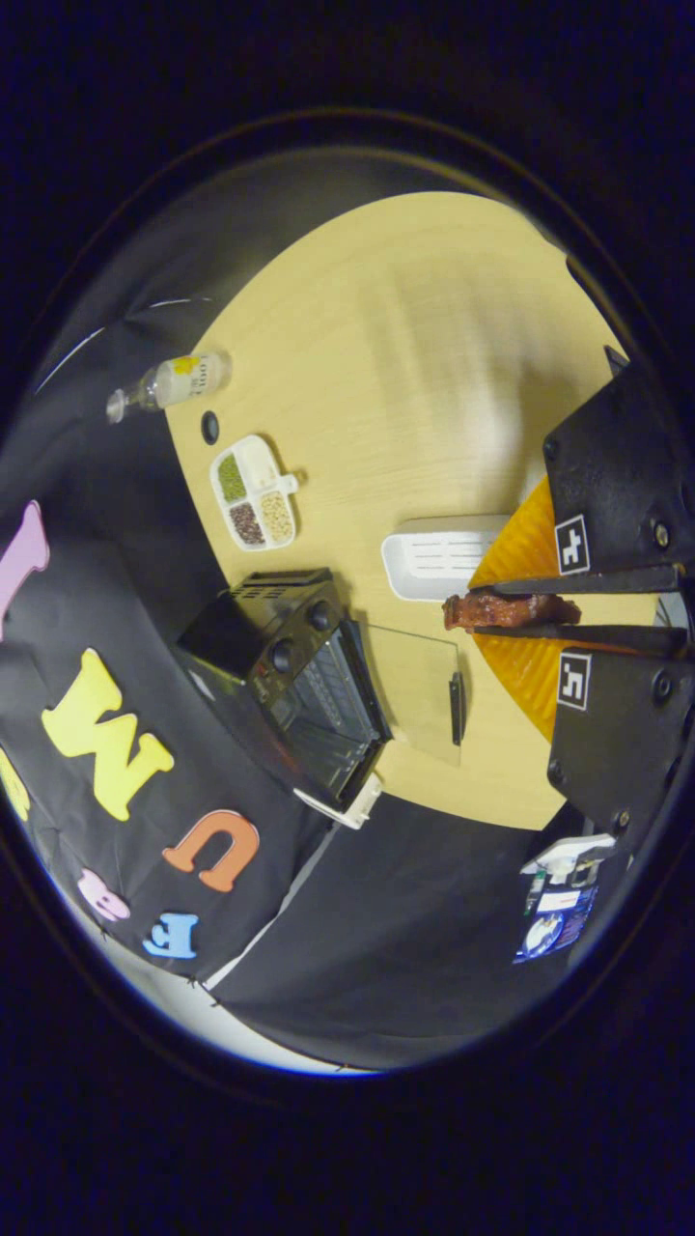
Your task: Open the toaster oven, put the food inside, and close the toaster oven door.
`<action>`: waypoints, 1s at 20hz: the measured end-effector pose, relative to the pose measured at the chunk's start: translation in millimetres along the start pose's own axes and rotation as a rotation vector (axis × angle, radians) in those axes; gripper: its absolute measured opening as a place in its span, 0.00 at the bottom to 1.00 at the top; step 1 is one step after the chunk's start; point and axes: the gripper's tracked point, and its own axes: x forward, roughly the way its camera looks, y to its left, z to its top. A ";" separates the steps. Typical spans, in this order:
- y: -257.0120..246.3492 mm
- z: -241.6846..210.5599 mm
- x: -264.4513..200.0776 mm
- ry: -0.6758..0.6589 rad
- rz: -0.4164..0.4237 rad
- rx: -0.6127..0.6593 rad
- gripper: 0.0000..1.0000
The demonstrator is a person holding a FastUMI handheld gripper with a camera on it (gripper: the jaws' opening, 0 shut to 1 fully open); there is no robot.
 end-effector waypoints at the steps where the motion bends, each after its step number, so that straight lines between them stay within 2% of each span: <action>1: 16.0 2.2 -5.2 -0.034 0.008 0.009 0.16; 5: 80.6 1.4 -13.3 -0.156 0.022 0.032 0.16; 11: 166.9 -9.0 15.4 -0.263 0.096 0.184 0.16; 16: 192.8 5.7 66.3 -0.344 0.117 0.330 0.16; 20: 182.3 23.4 125.4 -0.428 0.112 0.508 0.16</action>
